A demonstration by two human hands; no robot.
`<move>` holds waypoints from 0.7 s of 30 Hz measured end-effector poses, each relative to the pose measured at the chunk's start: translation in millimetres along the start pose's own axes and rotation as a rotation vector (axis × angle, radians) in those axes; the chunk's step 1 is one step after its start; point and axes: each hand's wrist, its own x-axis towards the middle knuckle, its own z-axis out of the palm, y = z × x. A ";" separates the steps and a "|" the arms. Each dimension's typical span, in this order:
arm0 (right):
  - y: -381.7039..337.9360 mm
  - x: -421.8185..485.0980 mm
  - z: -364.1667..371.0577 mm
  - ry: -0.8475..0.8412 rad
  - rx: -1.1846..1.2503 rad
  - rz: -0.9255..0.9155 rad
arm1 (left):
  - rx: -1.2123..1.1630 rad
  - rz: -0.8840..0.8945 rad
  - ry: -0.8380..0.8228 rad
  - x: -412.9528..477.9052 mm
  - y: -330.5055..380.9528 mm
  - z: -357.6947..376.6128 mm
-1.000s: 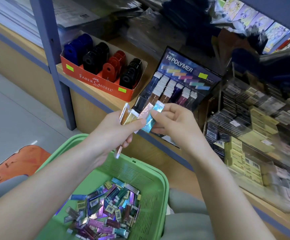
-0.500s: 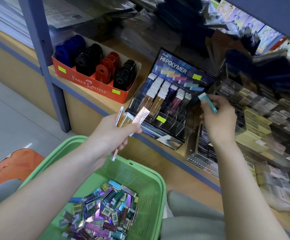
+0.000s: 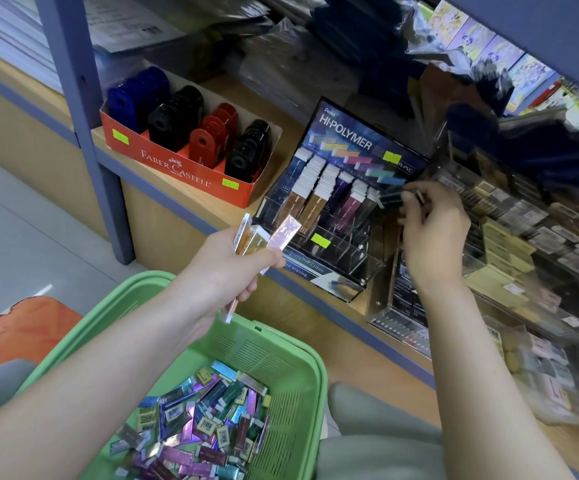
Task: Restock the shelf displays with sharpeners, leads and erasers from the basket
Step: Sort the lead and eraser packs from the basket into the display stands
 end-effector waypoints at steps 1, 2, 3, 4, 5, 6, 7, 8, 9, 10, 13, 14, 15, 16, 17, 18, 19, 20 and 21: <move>-4.8 1.1 0.7 0.016 0.021 -0.018 | 0.002 0.002 0.003 0.0 0.1 -0.4; -9.9 3.1 2.3 0.022 0.050 -0.024 | 0.002 0.004 0.003 0.0 0.4 -0.6; -16.0 5.1 4.2 0.023 0.086 -0.023 | 0.000 0.006 0.002 -0.1 0.5 -0.8; -21.2 8.4 7.1 0.023 0.118 -0.023 | -0.002 0.008 0.001 -0.1 0.7 -0.6; -26.5 11.8 10.3 0.014 0.138 -0.028 | -0.004 0.009 -0.002 -0.1 1.1 -0.4; -30.5 15.9 13.9 -0.005 0.146 -0.041 | -0.005 0.008 -0.005 -0.4 1.6 -0.1; -34.0 19.8 17.3 -0.030 0.148 -0.054 | -0.005 0.008 -0.007 -0.5 2.0 -0.3; -36.3 23.8 21.1 -0.055 0.151 -0.064 | -0.006 0.008 -0.006 -0.4 2.4 -0.6; -38.9 26.6 24.1 -0.081 0.157 -0.067 | -0.004 0.009 -0.002 -0.2 2.3 -1.5; -40.7 29.0 26.8 -0.104 0.166 -0.064 | -0.003 0.012 0.003 -0.2 2.6 -2.4; -42.0 35.0 30.9 -0.194 0.196 -0.031 | -0.003 0.020 0.011 0.0 3.6 -5.0; -40.5 37.1 31.3 -0.238 0.188 -0.021 | -0.004 0.020 0.010 0.1 4.4 -5.3; -39.2 38.2 31.4 -0.281 0.170 -0.013 | -0.005 0.021 0.011 0.1 5.3 -5.6; -37.8 39.2 31.7 -0.314 0.151 -0.013 | -0.008 0.024 0.011 0.5 5.9 -6.0; -37.1 39.8 32.0 -0.333 0.129 -0.023 | -0.010 0.026 0.012 1.0 6.3 -6.3; -36.5 40.6 33.1 -0.340 0.102 -0.042 | -0.011 0.026 0.011 1.3 6.8 -6.3; -37.4 41.4 34.0 -0.340 0.071 -0.071 | -0.009 0.027 0.012 1.4 6.9 -6.6; -38.6 42.1 35.3 -0.342 0.039 -0.095 | -0.009 0.029 0.013 1.3 7.3 -6.8; -39.8 43.2 36.9 -0.348 0.010 -0.114 | -0.011 0.030 0.014 1.5 7.3 -7.0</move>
